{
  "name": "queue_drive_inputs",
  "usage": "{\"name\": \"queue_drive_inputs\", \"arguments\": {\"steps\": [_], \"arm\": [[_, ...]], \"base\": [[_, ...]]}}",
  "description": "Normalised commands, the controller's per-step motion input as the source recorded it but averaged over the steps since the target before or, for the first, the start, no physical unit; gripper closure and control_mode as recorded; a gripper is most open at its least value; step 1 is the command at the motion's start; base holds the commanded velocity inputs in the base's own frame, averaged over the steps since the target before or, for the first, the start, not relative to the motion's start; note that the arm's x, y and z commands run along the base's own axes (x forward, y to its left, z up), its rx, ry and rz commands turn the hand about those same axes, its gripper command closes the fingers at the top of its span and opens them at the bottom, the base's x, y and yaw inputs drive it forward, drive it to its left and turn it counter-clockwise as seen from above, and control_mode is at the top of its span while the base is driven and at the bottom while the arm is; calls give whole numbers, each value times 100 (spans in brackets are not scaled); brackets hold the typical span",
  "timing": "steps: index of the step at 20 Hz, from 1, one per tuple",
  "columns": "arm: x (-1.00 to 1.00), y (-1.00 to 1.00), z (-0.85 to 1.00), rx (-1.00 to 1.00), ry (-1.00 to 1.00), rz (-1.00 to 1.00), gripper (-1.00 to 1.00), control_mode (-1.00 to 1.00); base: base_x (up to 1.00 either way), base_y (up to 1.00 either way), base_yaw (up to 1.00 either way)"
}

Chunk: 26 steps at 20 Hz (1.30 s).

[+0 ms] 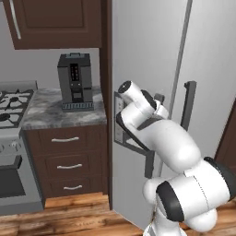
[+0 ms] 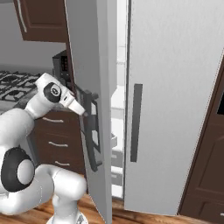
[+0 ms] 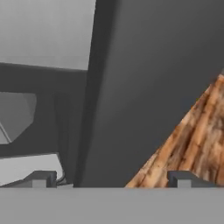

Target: Take the bottled waters from the counter and place them in the freezer to freeze. Close the freezer door after placing the bottles.

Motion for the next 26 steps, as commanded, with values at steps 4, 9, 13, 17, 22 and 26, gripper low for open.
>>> {"name": "queue_drive_inputs", "arguments": {"steps": [4,9,13,17,22,26], "arm": [[29,-59,3,13,9,20,-100,-100],[10,-41,0,10,-2,20,-100,-100],[6,-43,0,19,-6,19,-100,-100],[26,-43,0,17,-11,20,-100,-100],[46,-21,4,9,-2,20,-100,-100],[39,0,7,2,-4,16,-100,-100]], "base": [[0,0,0],[0,0,0],[0,0,0],[0,0,0],[0,0,0],[0,0,0]]}}
